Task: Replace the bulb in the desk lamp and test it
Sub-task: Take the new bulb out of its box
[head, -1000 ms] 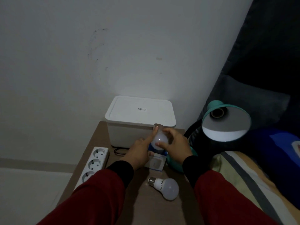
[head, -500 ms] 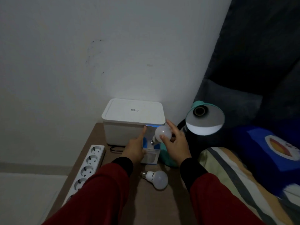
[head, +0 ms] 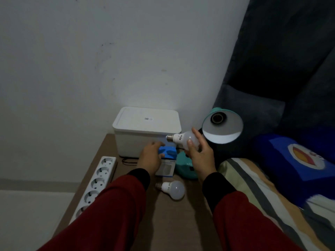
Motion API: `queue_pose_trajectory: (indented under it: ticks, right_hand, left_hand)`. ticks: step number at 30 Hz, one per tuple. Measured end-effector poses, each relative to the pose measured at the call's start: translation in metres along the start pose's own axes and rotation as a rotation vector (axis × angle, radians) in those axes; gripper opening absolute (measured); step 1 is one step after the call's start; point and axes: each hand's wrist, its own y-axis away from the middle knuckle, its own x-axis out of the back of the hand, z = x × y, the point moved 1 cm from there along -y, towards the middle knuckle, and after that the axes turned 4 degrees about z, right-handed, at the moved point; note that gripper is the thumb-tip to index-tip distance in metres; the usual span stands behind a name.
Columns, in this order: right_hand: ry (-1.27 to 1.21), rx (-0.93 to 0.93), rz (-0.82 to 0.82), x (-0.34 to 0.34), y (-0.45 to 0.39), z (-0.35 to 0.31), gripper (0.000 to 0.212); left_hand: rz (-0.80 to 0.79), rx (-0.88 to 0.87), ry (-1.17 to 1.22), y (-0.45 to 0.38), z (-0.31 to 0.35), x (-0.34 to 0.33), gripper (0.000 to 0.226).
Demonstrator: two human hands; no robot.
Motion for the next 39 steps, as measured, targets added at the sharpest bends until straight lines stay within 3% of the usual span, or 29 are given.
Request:
queue_pose_trajectory:
  ticks: [12, 20, 23, 29, 34, 39]
  right_hand:
    - [-0.065, -0.044, 0.019, -0.010, -0.010, 0.020, 0.039]
    - [-0.079, -0.107, 0.048, -0.011, -0.002, 0.014, 0.058]
    - [-0.111, -0.056, 0.084, -0.011, 0.012, 0.001, 0.056]
    - [-0.340, 0.093, 0.344, -0.004, 0.048, -0.027, 0.051]
    - [-0.283, 0.081, 0.652, 0.018, 0.049, -0.042, 0.048]
    - [-0.170, -0.035, 0.669, 0.036, 0.024, -0.045, 0.054]
  left_hand:
    - [0.042, -0.095, -0.098, -0.004, -0.012, -0.012, 0.029]
    - [-0.040, -0.073, -0.116, -0.001, -0.017, -0.011, 0.029]
    - [-0.088, -0.067, -0.160, -0.002, -0.015, -0.004, 0.030]
    - [0.034, -0.134, -0.142, -0.022, 0.023, 0.028, 0.032]
    - [0.117, -0.293, -0.037, -0.032, 0.092, 0.046, 0.032]
    - [0.037, -0.431, -0.008, -0.036, 0.148, 0.033, 0.041]
